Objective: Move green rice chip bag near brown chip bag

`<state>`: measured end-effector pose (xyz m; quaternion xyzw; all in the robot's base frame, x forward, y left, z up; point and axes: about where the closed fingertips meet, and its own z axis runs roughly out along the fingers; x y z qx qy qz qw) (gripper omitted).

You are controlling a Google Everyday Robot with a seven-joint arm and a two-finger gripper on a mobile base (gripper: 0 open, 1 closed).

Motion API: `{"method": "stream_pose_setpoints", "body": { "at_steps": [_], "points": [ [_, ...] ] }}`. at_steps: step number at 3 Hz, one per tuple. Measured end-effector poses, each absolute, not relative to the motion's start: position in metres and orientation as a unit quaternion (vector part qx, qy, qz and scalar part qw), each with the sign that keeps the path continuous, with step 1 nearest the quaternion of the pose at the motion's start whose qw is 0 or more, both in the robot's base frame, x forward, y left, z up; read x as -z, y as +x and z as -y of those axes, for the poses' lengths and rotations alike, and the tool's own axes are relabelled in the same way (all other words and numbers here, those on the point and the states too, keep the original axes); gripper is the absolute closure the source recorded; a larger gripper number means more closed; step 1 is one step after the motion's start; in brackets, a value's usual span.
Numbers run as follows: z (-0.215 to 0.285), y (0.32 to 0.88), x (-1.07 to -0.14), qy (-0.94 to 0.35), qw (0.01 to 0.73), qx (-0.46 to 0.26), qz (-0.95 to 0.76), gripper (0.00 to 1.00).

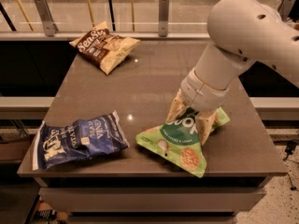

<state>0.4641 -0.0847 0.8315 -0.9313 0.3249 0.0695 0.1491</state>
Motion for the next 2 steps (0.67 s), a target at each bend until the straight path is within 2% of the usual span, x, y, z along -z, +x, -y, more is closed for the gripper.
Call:
{"method": "stream_pose_setpoints", "body": {
  "at_steps": [2],
  "points": [
    [0.089,0.477,-0.846,-0.933,0.146,-0.055,-0.324,1.00]
  ]
}}
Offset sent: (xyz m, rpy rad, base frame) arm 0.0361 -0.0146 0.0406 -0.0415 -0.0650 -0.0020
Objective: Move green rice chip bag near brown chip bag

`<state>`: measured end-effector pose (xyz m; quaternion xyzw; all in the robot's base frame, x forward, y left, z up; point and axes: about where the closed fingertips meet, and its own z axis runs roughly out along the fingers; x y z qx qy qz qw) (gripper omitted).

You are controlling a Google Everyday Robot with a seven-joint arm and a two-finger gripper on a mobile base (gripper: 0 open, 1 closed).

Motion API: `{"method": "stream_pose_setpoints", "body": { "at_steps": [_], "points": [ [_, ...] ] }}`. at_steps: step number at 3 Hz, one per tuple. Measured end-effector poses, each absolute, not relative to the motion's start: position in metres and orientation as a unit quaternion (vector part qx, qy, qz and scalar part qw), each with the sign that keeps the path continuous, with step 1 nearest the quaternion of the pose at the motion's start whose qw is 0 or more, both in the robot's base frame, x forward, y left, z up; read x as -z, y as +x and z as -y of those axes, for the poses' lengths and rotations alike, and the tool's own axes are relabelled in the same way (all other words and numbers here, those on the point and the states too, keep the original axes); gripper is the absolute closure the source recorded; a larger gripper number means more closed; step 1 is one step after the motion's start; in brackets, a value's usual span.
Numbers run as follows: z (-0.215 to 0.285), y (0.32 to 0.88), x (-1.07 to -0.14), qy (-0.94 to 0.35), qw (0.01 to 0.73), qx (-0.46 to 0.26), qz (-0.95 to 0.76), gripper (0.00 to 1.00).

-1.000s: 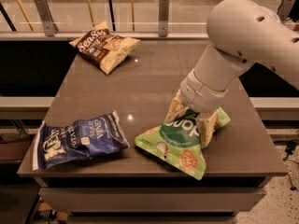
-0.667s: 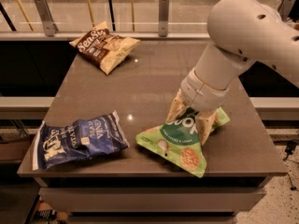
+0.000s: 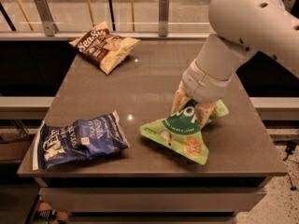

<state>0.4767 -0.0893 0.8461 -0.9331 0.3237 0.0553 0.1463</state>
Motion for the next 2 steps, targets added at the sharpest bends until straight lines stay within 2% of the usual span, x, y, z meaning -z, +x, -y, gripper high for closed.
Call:
{"method": "stream_pose_setpoints", "body": {
  "at_steps": [2],
  "points": [
    [0.109,0.519,-0.907,-0.928,0.144,0.018,-0.342,1.00]
  ]
}}
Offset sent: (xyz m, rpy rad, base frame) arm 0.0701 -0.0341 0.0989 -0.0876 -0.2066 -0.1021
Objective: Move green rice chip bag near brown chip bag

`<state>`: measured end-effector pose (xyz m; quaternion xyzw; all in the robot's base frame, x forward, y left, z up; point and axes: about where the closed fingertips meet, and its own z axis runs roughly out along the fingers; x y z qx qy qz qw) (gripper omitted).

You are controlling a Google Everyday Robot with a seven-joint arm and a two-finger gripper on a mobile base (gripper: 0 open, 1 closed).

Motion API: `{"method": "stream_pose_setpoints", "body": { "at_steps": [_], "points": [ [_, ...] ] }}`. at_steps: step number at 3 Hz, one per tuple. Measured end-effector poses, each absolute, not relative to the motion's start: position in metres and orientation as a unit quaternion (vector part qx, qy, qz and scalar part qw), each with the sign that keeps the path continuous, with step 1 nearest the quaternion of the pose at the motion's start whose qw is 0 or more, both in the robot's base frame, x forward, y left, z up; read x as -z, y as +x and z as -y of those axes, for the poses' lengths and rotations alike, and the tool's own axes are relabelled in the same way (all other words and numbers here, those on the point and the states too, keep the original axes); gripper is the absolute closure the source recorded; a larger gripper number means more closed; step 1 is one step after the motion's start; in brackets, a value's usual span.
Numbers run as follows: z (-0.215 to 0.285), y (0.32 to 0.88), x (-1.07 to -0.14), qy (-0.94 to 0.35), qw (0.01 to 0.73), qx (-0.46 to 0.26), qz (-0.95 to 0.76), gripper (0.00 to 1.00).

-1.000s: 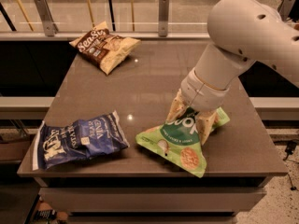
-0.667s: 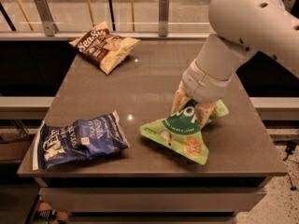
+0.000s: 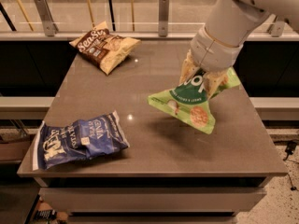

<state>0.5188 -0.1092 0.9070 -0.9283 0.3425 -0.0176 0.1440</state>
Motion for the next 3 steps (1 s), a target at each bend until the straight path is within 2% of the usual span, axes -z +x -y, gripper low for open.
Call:
{"method": "stream_pose_setpoints", "body": {
  "at_steps": [3],
  "points": [
    [0.129,0.609,-0.945,-0.922,0.215,0.094,-0.309,1.00]
  ]
}}
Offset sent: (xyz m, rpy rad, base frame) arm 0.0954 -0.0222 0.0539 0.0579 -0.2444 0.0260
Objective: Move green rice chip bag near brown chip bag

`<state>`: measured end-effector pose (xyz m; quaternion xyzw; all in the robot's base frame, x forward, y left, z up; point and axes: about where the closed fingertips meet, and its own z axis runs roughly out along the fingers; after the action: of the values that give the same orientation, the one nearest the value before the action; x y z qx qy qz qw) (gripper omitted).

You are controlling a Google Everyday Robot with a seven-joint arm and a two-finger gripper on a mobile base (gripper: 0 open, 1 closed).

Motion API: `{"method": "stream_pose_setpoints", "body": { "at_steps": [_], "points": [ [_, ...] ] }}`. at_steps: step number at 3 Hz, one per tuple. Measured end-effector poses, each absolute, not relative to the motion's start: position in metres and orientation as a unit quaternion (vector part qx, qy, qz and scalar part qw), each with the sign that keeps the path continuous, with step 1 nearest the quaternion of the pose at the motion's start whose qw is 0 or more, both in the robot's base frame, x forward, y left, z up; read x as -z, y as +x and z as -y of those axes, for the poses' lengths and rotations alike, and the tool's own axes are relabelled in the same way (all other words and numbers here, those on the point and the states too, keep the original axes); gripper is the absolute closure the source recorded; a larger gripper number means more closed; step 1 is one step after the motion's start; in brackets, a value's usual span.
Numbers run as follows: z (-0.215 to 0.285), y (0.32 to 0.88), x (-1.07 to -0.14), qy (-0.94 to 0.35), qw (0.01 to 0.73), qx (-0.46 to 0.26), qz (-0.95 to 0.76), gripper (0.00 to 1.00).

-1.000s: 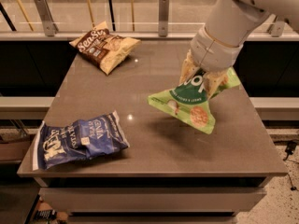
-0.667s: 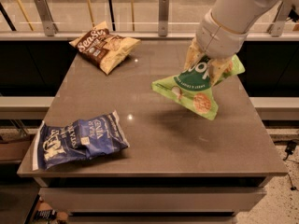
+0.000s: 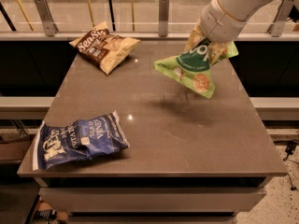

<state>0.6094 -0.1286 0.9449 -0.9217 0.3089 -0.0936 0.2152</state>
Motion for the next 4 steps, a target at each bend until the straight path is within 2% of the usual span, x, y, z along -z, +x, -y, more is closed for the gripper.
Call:
{"method": "stream_pose_setpoints", "body": {
  "at_steps": [2,4],
  "points": [
    [0.121,0.676,-0.929,-0.923,0.263,0.080,-0.270,1.00],
    [0.082,0.712,-0.913,-0.915,0.247,0.139,-0.287,1.00]
  ]
}}
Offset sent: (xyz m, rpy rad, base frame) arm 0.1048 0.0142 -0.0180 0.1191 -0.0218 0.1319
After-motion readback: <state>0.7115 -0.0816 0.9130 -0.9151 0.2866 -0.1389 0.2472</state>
